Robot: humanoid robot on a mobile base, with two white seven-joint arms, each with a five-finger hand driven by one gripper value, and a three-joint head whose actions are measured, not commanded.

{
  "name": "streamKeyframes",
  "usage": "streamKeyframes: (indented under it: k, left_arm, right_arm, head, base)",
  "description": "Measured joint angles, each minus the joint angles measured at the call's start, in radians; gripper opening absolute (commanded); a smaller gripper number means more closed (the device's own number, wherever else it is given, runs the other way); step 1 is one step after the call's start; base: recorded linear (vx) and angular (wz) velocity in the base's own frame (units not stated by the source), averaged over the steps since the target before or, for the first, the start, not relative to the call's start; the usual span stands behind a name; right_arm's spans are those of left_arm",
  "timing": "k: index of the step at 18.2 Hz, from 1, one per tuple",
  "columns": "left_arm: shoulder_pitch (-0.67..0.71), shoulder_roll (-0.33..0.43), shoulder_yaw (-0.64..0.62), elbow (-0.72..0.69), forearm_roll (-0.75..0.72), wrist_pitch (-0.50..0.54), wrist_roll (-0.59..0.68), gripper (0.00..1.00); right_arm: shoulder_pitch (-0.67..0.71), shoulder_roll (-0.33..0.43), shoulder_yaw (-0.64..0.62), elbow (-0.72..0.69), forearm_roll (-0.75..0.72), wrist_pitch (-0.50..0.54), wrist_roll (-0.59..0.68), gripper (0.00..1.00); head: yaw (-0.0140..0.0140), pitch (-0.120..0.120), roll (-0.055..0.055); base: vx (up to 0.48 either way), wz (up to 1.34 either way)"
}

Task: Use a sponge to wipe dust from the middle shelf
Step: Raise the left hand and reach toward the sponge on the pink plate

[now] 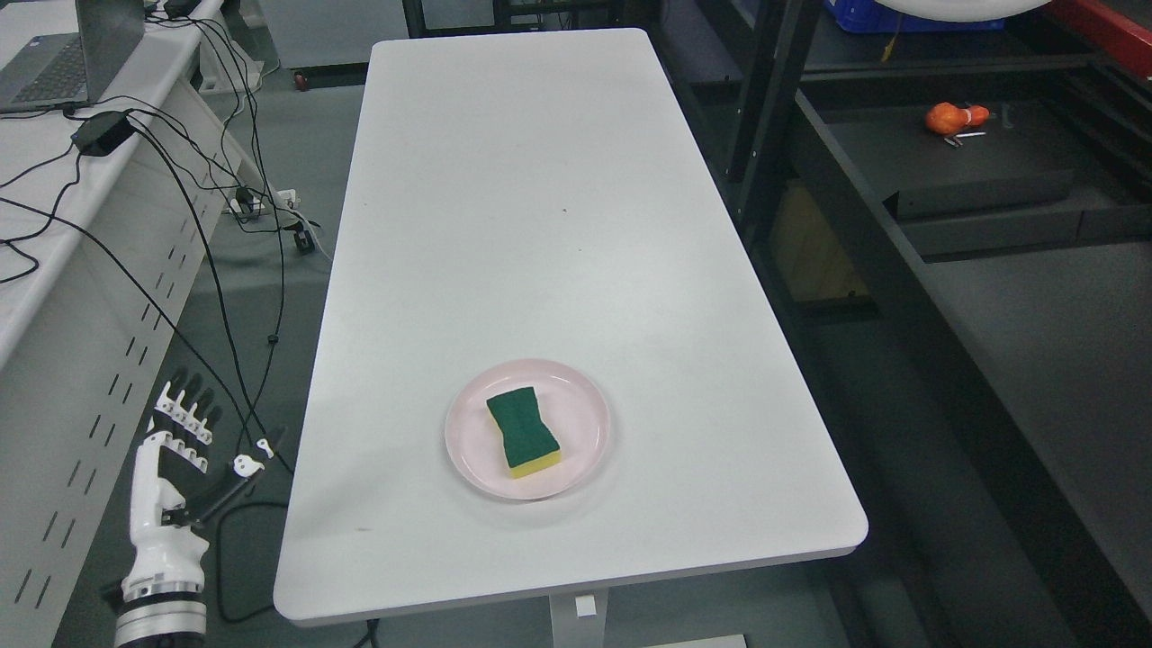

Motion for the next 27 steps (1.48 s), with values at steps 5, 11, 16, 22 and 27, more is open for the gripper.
streamKeyframes:
  k: [5,11,16,22,27]
  left_arm:
    - [-0.003,-0.001,-0.002,0.0,0.0,0.002,0.0,0.99]
    - [-0.034,0.013,0.004,0.005,-0.001,0.005,-0.067,0.99]
    - [-0.145,0.084,0.007,0.047,-0.095,-0.108,-0.218,0.97]
    - [-0.336,0.194,-0.013,0.135,-0.481,-0.312,-0.43,0.99]
    - [-0.455,0.183,-0.031,0.202,-0.585,-0.451,-0.508,0.94]
  right_arm:
    - [0.0,0.0,0.0,0.0,0.0,0.0,-0.003,1.0]
    - [0.0,0.0,0.0,0.0,0.0,0.0,-0.001,1.0]
    - [0.0,0.0,0.0,0.0,0.0,0.0,0.002,1.0]
    - [0.0,0.0,0.0,0.0,0.0,0.0,0.003,1.0]
    - [0.0,0.0,0.0,0.0,0.0,0.0,0.006,1.0]
  head:
    - [0.0,0.0,0.0]
    - [0.0,0.0,0.0]
    - [0.0,0.0,0.0]
    - [0.0,0.0,0.0]
    - [0.0,0.0,0.0]
  base:
    - [0.001,0.0]
    - [-0.004,0.0]
    - [0.0,0.0]
    - [0.0,0.0]
    - [0.0,0.0]
